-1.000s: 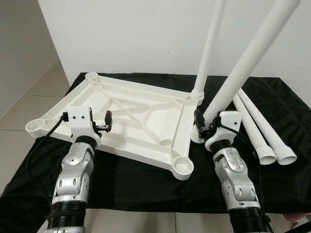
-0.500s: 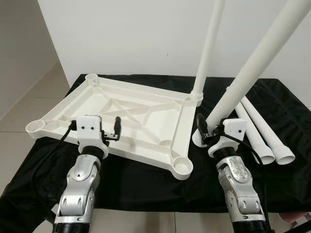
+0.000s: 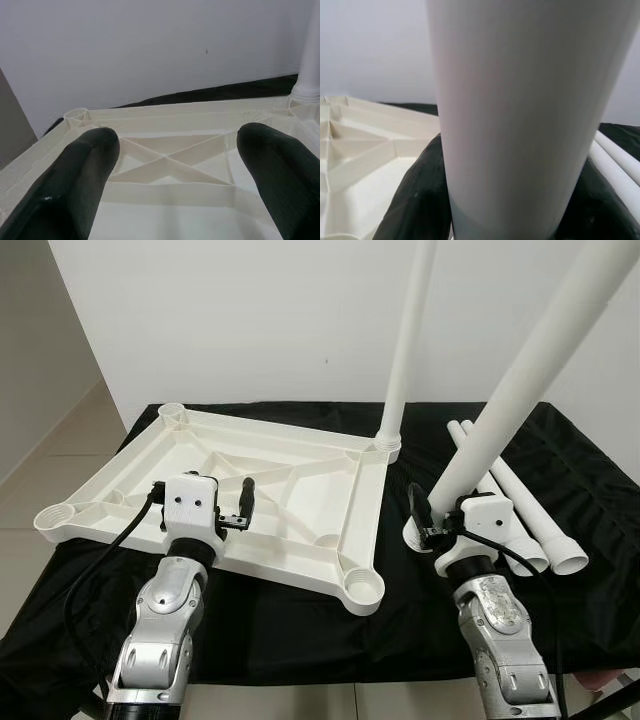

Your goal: Building children table

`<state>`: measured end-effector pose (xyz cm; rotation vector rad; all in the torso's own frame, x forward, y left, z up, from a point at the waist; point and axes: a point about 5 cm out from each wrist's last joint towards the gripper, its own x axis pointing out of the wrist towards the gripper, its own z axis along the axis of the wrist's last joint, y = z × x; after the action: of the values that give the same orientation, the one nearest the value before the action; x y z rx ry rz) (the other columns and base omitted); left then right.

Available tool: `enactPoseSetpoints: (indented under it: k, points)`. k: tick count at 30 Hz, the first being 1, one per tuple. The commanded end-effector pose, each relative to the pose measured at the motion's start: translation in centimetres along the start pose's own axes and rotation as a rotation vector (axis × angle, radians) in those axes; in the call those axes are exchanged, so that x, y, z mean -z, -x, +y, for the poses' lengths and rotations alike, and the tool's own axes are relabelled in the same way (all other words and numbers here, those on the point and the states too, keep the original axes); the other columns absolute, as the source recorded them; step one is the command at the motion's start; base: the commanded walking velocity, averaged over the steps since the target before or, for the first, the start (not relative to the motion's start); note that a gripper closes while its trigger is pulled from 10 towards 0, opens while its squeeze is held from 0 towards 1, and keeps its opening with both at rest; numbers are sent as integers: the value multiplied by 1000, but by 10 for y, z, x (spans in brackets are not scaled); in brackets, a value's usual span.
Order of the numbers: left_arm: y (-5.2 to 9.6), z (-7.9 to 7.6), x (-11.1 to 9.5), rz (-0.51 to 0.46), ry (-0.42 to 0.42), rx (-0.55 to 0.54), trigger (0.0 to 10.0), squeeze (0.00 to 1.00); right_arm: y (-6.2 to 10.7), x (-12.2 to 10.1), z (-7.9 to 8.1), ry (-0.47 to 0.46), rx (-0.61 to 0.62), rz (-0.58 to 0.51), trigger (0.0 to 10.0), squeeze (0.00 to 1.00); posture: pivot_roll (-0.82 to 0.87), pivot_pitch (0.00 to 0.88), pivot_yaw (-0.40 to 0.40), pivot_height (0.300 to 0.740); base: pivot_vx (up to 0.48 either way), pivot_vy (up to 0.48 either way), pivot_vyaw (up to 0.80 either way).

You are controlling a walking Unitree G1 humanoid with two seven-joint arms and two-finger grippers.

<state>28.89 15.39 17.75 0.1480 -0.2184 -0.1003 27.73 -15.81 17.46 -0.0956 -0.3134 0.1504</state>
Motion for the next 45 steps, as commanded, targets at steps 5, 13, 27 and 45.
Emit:
enactPoseSetpoints:
  k: [5,13,27,45]
  points:
    - [-3,3,3,10,5,0,10000,0,-5,2,0,31,-17,3,10000,0,-83,47,42,740,0,0,0]
    - [-3,6,-3,3,62,-83,10000,0,-3,0,9,-7,3,17,10000,0,-64,55,21,740,0,0,0]
    - [4,-2,9,53,59,-74,10000,0,3,7,9,-30,38,41,10000,0,-52,35,30,740,0,0,0]
    - [13,-27,2,-9,-68,199,10000,0,-9,-3,-1,17,38,-7,10000,0,-43,28,30,740,0,0,0]
